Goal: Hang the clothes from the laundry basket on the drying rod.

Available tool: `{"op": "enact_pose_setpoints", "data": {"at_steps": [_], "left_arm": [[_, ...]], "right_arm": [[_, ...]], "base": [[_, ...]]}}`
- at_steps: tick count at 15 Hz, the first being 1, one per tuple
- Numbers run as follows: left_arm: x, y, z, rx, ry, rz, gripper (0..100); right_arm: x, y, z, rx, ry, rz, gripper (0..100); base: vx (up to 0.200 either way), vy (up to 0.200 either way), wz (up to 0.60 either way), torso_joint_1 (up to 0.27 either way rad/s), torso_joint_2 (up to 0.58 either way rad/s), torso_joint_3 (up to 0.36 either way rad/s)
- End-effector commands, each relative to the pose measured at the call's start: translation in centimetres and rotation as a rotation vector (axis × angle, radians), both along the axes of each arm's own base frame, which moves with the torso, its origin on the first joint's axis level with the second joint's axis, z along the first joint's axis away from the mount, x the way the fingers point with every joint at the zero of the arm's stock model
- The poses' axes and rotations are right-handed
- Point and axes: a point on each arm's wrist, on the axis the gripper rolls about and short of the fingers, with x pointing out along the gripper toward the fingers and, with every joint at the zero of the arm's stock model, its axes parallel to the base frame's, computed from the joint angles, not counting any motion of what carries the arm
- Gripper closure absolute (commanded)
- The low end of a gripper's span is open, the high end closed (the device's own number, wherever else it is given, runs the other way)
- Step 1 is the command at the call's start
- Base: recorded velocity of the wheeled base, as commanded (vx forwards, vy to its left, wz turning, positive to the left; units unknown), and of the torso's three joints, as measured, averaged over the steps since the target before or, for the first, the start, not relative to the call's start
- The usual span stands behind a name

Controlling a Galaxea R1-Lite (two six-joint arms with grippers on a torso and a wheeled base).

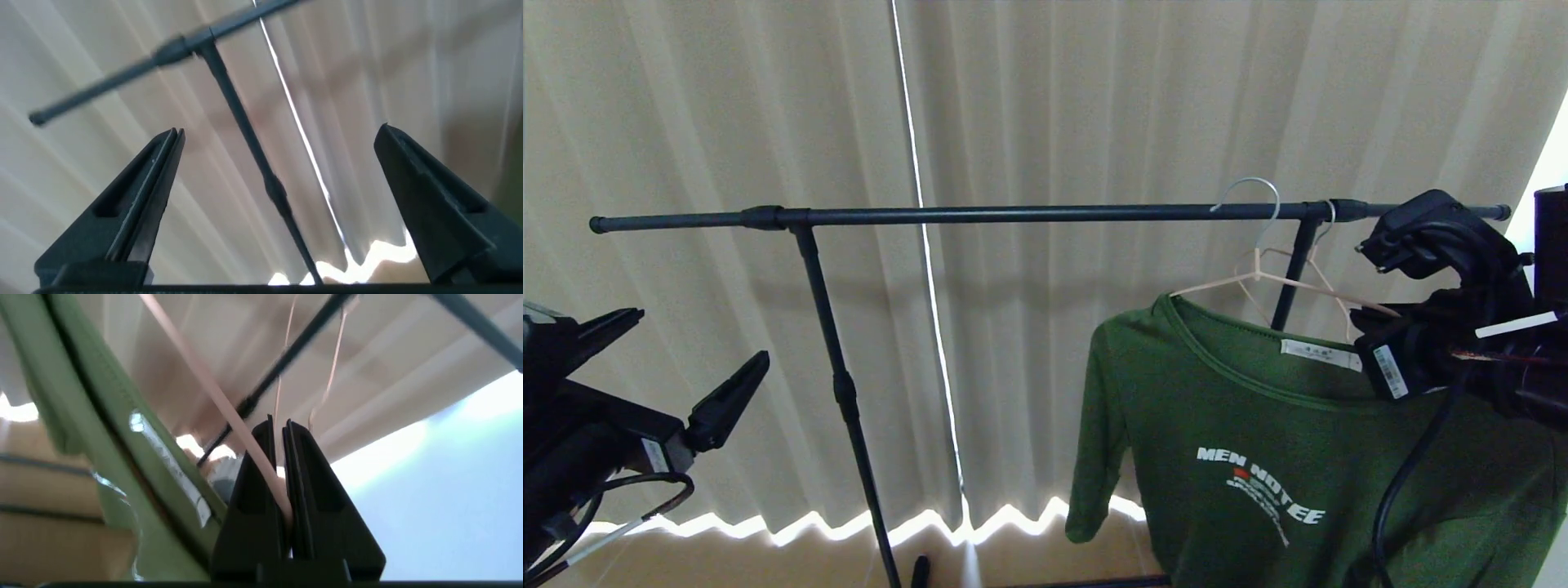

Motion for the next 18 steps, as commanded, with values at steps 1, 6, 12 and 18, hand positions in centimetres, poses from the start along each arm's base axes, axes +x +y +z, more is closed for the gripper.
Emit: {"op": "enact_pose_setpoints", "data": {"at_steps": [1,6,12,18], "left_arm": [[-0.1,0.0,0.0,0.000,-0.001,-0.002,0],[-0.1,0.0,-0.3,0.002,0.011,-0.003,0],[0.0,-0.1,-0.6,0.006,0.029,-0.008,0],[0.2,-0.3,-1.1,0.011,0.052,-0.018,0]], "right_arm": [[0.2,0.2,-0.3,0.008,0.009,0.000,100],[0.9,1.1,-0.8,0.023,0.025,0.014,100],[5.2,3.4,-2.7,0.041,-0.006,0.006,100],[9.8,6.9,-4.8,0.038,0.007,0.025,100]], "base": [[0.200,0.000,0.00,-0.002,0.00,0.002],[0.200,0.000,0.00,0.003,0.00,0.005],[0.033,0.000,0.00,0.000,0.00,0.000],[0.000,0.000,0.00,0.000,0.00,0.000]]}}
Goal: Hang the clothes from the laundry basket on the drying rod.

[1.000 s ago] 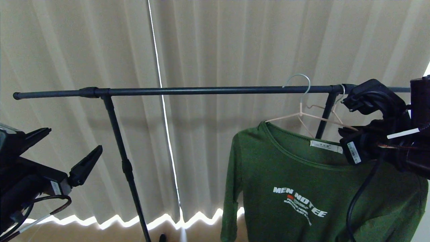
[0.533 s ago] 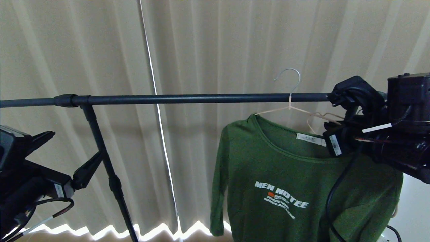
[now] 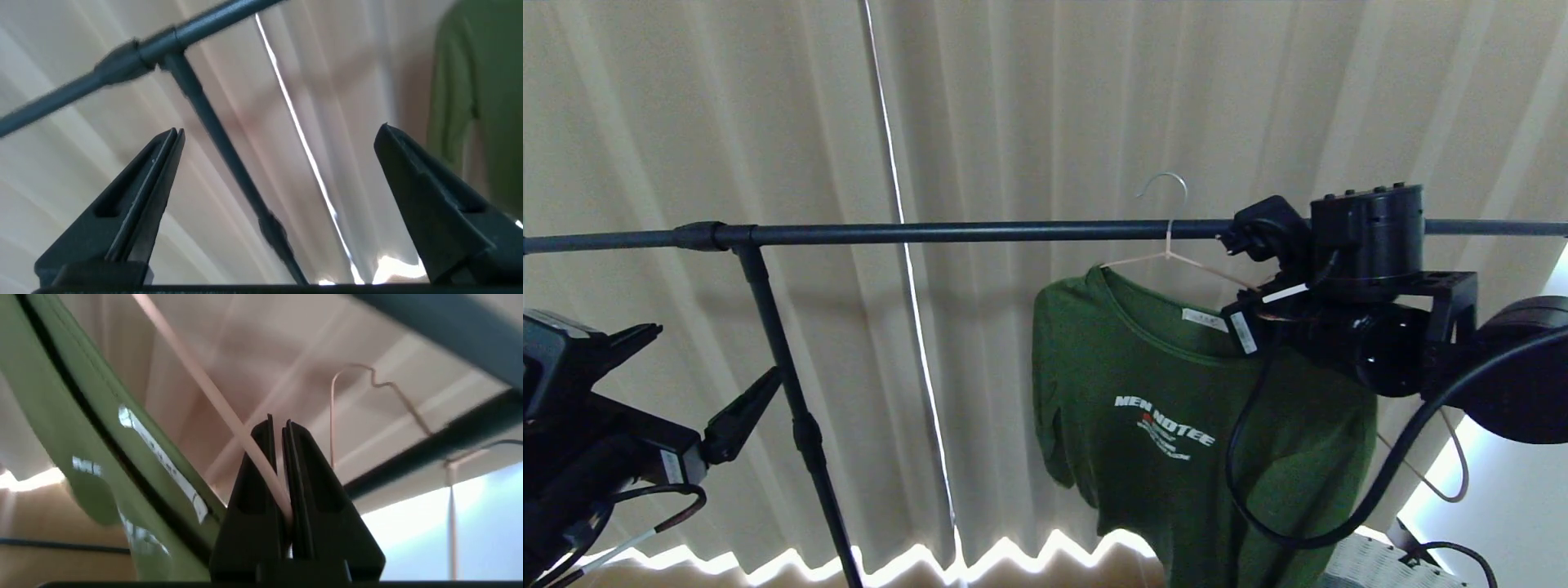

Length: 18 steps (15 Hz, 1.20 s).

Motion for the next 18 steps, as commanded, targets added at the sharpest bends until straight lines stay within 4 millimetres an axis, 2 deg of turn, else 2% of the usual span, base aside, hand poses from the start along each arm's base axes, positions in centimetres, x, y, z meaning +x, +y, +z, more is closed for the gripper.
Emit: {"op": "enact_pose_setpoints", "data": {"at_steps": [1,7,11,15,16,18], "left_arm": [[0.1,-0.1,-0.2,0.003,0.014,-0.007,0],[0.2,-0.3,-0.3,0.004,0.015,-0.014,0],[0.1,-0.3,-0.3,0.003,0.014,-0.014,0],[0.2,-0.3,-0.3,0.004,0.015,-0.014,0],[0.2,-0.3,-0.3,0.004,0.015,-0.014,0],[0.2,-0.3,-0.3,0.003,0.017,-0.014,0]], "right_arm": [[1.4,1.2,-1.7,-0.022,0.039,0.011,100],[0.9,2.1,-1.9,-0.027,0.045,0.039,100],[-0.1,3.2,-2.3,-0.036,0.057,0.081,100],[-0.4,3.2,-1.8,-0.031,0.048,0.087,100],[-0.6,3.1,-2.0,-0.033,0.052,0.087,0],[-0.7,3.0,-2.0,-0.029,0.054,0.088,0]], "base": [[0.000,0.000,0.00,0.000,0.00,0.000],[0.000,0.000,0.00,0.000,0.00,0.000],[0.000,0.000,0.00,0.000,0.00,0.000],[0.000,0.000,0.00,0.000,0.00,0.000],[0.000,0.000,0.00,0.000,0.00,0.000],[0.000,0.000,0.00,0.000,0.00,0.000]]}}
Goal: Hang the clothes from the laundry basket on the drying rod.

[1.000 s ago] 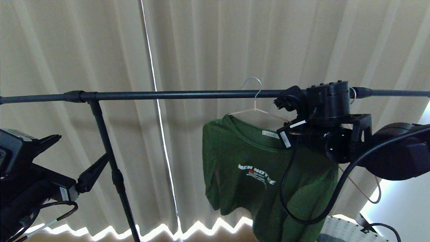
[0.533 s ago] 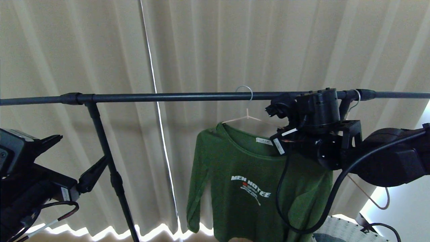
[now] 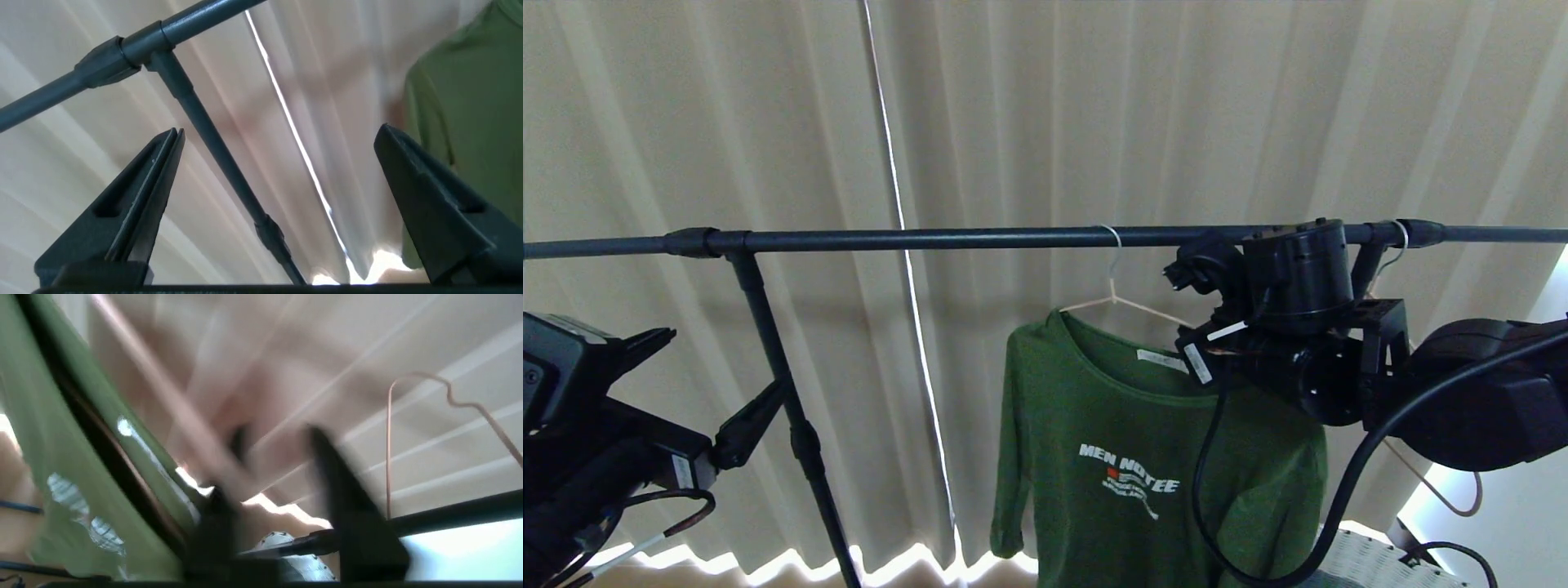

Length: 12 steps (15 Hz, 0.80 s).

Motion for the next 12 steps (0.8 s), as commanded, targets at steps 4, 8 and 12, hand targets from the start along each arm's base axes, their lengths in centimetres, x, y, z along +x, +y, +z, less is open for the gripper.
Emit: {"op": "enact_pose_setpoints", "data": {"at_steps": [4,8,12], "left_arm": [[0.1,0.0,0.0,-0.001,0.001,0.001,0],[0.4,0.0,-0.3,-0.001,0.021,0.007,0],[0.5,0.0,-0.4,-0.004,0.029,0.009,0]], "right_arm": [[-0.8,-0.1,0.7,0.078,-0.013,-0.007,0],[-2.6,-0.8,1.7,0.213,-0.006,0.053,0],[-3.3,-1.2,1.5,0.304,-0.059,0.132,0]], "base": [[0.000,0.000,0.00,0.000,0.00,0.000],[0.000,0.000,0.00,0.000,0.00,0.000],[0.000,0.000,0.00,0.000,0.00,0.000]]}}
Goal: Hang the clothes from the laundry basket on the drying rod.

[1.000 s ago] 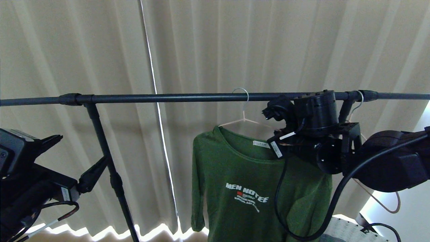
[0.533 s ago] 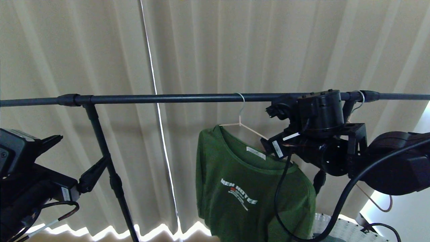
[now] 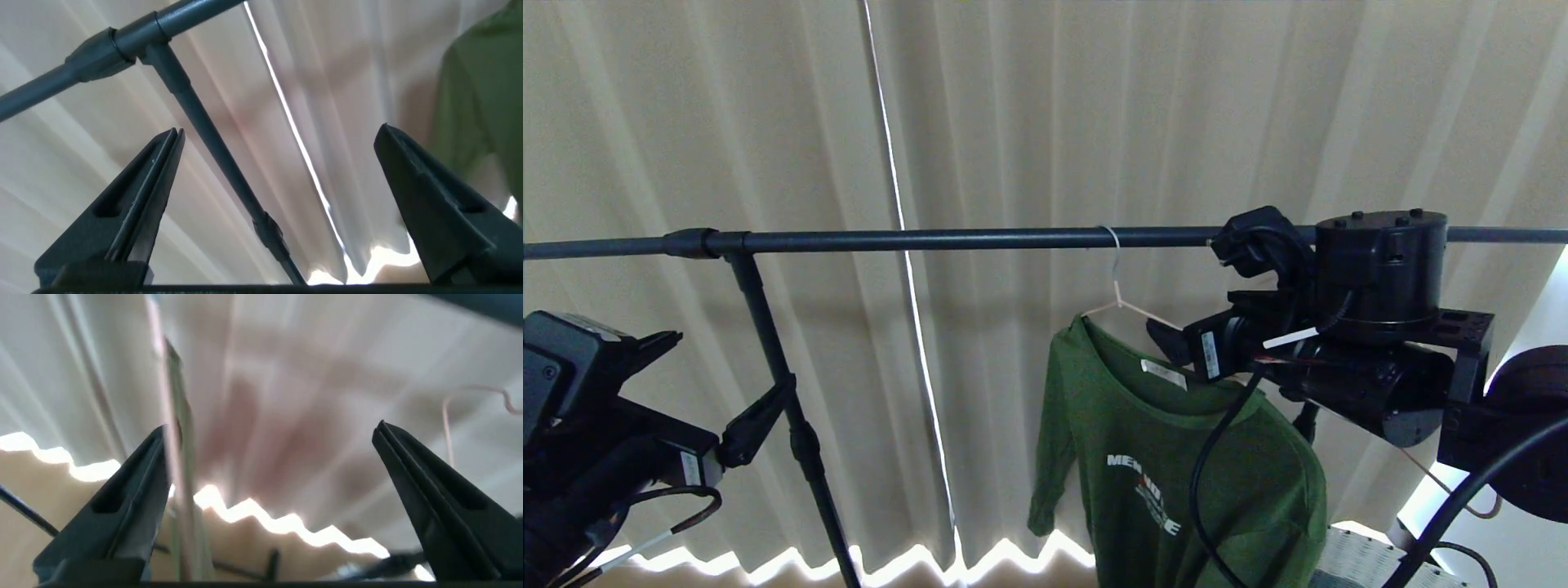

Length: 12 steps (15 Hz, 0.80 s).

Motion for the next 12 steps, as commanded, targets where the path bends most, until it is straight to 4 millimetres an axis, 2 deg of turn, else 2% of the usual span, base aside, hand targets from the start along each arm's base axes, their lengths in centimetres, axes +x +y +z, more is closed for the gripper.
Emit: {"op": "enact_pose_setpoints", "data": {"at_steps": [1,7,11,12], "left_arm": [[0.1,0.0,-0.2,0.002,0.009,0.001,0],[0.2,0.0,-0.3,0.004,0.016,0.006,0],[-0.1,0.8,-0.8,-0.011,0.030,0.053,0],[-0.2,1.6,-0.7,-0.027,0.023,0.099,0]], "right_arm": [[-0.6,-0.4,-0.6,0.014,-0.008,0.027,0],[-1.9,-1.5,-0.5,0.099,-0.092,0.113,0],[-6.0,-5.6,1.9,0.095,-0.142,0.066,0],[-8.0,-7.8,2.6,0.035,-0.127,0.034,0]], "base": [[0.000,0.000,0.00,0.000,0.00,0.000],[0.000,0.000,0.00,0.000,0.00,0.000],[0.000,0.000,0.00,0.000,0.00,0.000],[0.000,0.000,0.00,0.000,0.00,0.000]]}}
